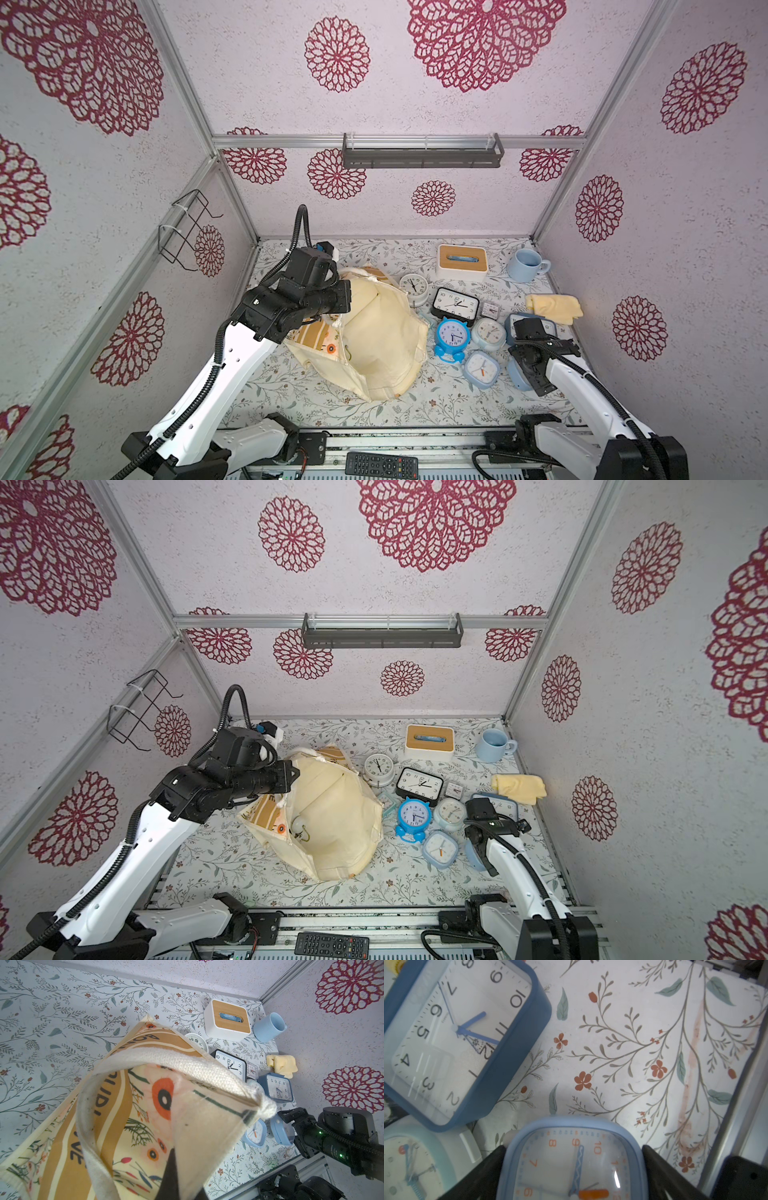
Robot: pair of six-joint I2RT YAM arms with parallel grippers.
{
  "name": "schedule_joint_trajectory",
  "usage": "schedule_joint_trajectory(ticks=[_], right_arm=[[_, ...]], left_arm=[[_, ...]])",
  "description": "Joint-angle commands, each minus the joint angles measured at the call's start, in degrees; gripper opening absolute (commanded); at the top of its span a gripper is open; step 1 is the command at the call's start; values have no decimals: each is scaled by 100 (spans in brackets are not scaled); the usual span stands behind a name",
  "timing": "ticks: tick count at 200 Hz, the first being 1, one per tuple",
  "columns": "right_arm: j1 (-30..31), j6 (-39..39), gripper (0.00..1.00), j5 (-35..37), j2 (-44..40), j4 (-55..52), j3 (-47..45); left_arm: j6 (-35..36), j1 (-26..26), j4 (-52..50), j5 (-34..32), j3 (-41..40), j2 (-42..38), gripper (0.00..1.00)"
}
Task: Take the alarm clock out of the canvas bag
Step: Place the alarm at the center of the board.
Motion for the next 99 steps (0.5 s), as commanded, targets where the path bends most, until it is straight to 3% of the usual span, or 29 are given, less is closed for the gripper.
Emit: schedule_joint_trajectory(ticks=[1,65,99], right_arm=[[-91,227,83,86,198,259,42],[-214,11,99,-99,630,513,123],[-216,-222,99,-12,494,456,259]], left_arm=[[118,44,494,-66,304,-117,0],[192,87,425,-93,423,-84,0],[168,99,365,-32,403,-95,0]])
